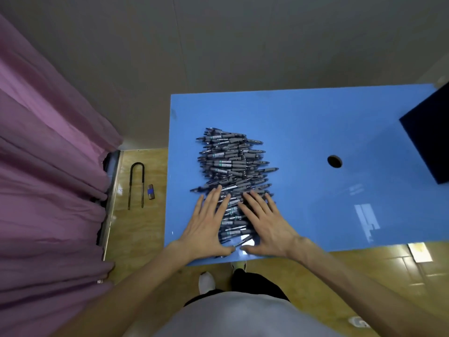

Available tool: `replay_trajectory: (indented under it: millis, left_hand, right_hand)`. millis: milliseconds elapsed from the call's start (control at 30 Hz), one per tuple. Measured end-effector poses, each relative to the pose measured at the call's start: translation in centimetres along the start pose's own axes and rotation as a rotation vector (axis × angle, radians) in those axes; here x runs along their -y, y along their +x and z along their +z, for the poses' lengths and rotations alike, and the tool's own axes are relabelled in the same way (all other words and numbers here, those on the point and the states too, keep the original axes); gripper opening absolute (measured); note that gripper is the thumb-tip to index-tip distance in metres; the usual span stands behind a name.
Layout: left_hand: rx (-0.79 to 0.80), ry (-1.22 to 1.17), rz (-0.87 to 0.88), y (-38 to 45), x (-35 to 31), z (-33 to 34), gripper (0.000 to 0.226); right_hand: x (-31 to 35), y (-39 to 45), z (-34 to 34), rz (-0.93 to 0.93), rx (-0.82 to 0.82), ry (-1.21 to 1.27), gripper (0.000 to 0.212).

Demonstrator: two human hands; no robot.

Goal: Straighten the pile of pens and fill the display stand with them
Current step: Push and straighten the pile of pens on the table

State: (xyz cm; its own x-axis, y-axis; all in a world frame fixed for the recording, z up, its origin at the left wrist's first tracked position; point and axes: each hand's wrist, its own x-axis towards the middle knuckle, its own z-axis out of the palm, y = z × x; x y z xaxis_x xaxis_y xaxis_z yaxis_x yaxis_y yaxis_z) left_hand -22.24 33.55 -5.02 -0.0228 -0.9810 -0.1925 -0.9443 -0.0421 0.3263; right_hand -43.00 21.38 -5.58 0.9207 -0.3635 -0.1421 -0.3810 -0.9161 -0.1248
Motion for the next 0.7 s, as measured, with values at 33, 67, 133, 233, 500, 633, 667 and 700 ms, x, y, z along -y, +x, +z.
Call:
replay_trajectory:
  millis: [33,67,133,233,500,633,667,700]
  left_hand:
    - [-0.017,0.016,0.007,0.0,-0.1,0.0,0.132]
    - [-0.033,0.030,0.004,0.0,-0.2,0.1,0.128]
    - [-0.052,0.055,-0.010,0.3,-0.4,0.0,0.123]
    - [-0.091,0.079,-0.064,0.7,-0.5,0.1,0.118]
    - [-0.120,0.042,-0.122,0.1,0.8,2.9,0.106]
    - [-0.182,-0.038,-0.173,0.2,0.8,4.4,0.102]
    - [-0.190,-0.049,-0.181,0.4,0.9,4.6,0.102]
    - [-0.197,-0.060,-0.180,0.5,1.0,4.7,0.101]
  right_hand:
    - [0.2,0.0,0.0,0.004,-0.002,-0.014,0.111]
    - [0.4,0.1,-0.1,0.013,-0.007,-0.023,0.108]
    - [0.6,0.4,-0.4,0.044,-0.012,-0.041,0.103]
    - [0.5,1.2,-0.7,0.109,-0.024,-0.071,0.106]
    - [-0.4,1.6,0.6,0.077,-0.029,-0.110,0.094]
    - [-1.0,1.1,1.4,0.181,-0.113,0.013,0.100]
    - [-1.2,1.2,1.4,0.212,-0.107,0.043,0.104]
    - [-1.5,1.3,1.4,0.226,-0.087,0.064,0.107]
